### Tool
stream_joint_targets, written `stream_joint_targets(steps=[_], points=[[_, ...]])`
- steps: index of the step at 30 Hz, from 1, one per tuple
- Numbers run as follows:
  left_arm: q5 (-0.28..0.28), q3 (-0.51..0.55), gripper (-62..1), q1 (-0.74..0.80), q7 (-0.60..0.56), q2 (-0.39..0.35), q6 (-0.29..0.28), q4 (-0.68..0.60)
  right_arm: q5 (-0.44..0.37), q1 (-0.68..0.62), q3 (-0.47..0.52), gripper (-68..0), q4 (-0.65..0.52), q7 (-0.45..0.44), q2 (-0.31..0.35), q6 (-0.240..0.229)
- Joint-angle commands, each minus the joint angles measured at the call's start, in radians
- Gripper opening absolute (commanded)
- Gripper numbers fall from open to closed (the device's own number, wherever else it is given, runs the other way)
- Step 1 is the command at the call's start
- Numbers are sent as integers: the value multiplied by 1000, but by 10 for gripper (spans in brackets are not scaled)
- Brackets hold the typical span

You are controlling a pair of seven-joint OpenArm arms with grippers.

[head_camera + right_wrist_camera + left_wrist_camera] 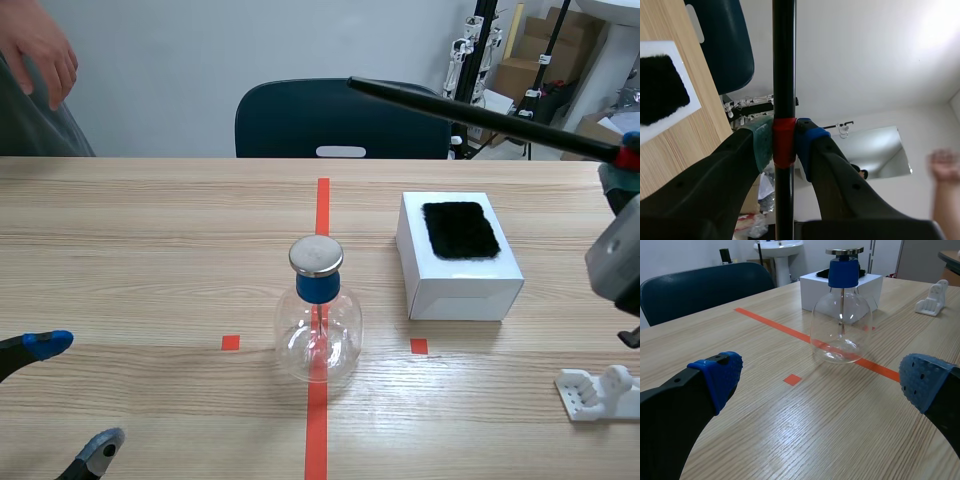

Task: Do the electroscope experiment. hold the rod still at the electroscope

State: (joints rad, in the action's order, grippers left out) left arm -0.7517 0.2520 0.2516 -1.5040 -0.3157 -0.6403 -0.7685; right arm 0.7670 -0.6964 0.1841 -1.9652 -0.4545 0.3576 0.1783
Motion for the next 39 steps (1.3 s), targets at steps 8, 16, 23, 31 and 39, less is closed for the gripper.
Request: stream_joint_targets(steps=[8,16,23,31,39], points=[[11,6,14,-3,-50,-1,-1,-12,-92,1,11,-673,-21,-4,11,14],[11,6,14,-3,-50,-1,-1,-12,-91,1,11,-673,-21,-11,11,14],[11,6,14,-3,-50,-1,-1,-12,-90,1,11,-673,-21,-26,11,14],[11,6,14,-3,-50,-1,-1,-12,2,66,11,-673,-21,-56,82,15],[11,6,14,-3,-50,-1,-1,-12,123,160,5,-673,-21,-45,152,14]])
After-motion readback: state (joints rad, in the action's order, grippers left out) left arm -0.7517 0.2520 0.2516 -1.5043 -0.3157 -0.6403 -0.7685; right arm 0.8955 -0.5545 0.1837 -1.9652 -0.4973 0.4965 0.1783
